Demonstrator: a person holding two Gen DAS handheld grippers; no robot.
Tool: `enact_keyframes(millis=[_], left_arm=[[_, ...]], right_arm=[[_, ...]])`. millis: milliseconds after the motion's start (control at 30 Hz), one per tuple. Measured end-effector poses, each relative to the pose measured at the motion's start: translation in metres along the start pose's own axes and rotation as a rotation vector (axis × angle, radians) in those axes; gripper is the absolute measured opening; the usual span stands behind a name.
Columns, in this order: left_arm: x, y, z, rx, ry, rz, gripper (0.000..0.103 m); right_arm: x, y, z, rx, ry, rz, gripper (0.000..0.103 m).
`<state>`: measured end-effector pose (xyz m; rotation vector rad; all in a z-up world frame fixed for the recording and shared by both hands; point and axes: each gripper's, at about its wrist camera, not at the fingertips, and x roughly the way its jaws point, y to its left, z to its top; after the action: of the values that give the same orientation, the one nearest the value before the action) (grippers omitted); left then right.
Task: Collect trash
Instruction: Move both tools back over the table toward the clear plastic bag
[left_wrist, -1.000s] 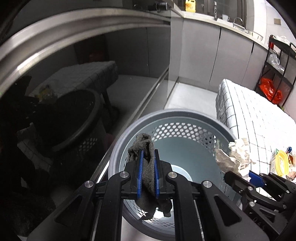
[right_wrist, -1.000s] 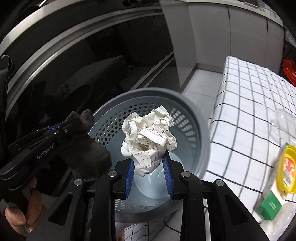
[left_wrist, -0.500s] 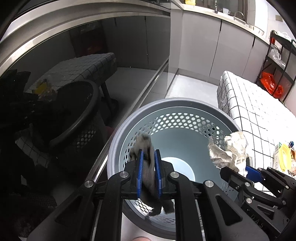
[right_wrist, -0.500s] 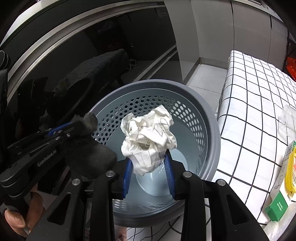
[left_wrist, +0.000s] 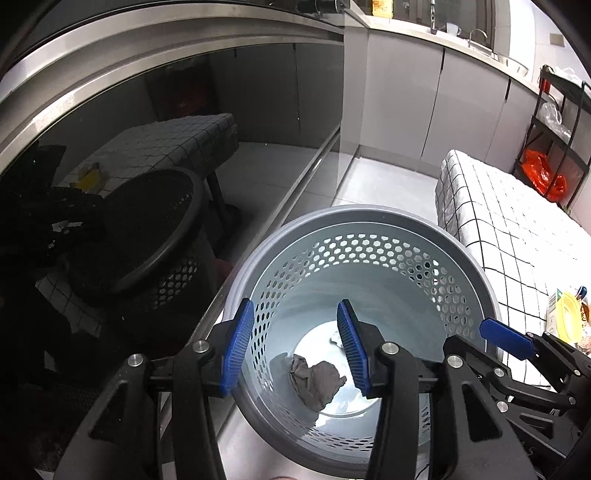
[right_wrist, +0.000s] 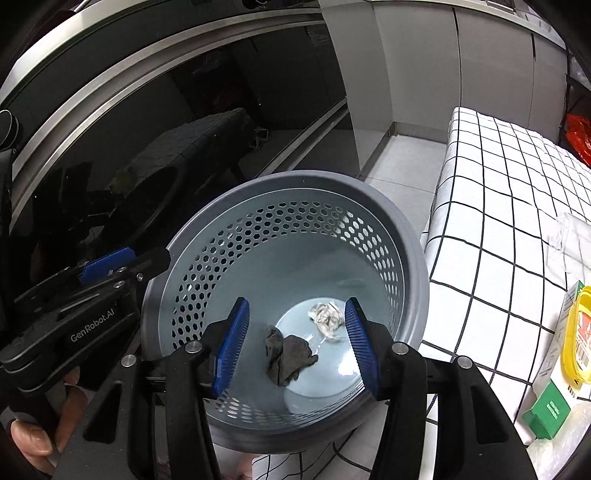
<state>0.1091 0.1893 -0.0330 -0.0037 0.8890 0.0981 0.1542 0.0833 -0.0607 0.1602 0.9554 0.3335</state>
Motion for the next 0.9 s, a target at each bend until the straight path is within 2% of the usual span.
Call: enact_keyframes(millis=[500,633,900], left_arm=[[-0.014,-0.012,0.001,0.01,-0.046,-0.017,0.059],[-0.022,-0.023,0.001,0.019,-0.068,-0.029,0.06],[-0.042,-0.052,-0.005,0.055,-0.125,-0.075,0.071]], right_arm=[[-0.02,-0.012,-0.005,0.02,-0.036,-0.022,0.052],[-0.034,-0.02,-0.009,0.027,-0.062,-0.036,0.052],[-0.072,-0.046,-0.022,0.053,-0.115,-0.079,0.052]])
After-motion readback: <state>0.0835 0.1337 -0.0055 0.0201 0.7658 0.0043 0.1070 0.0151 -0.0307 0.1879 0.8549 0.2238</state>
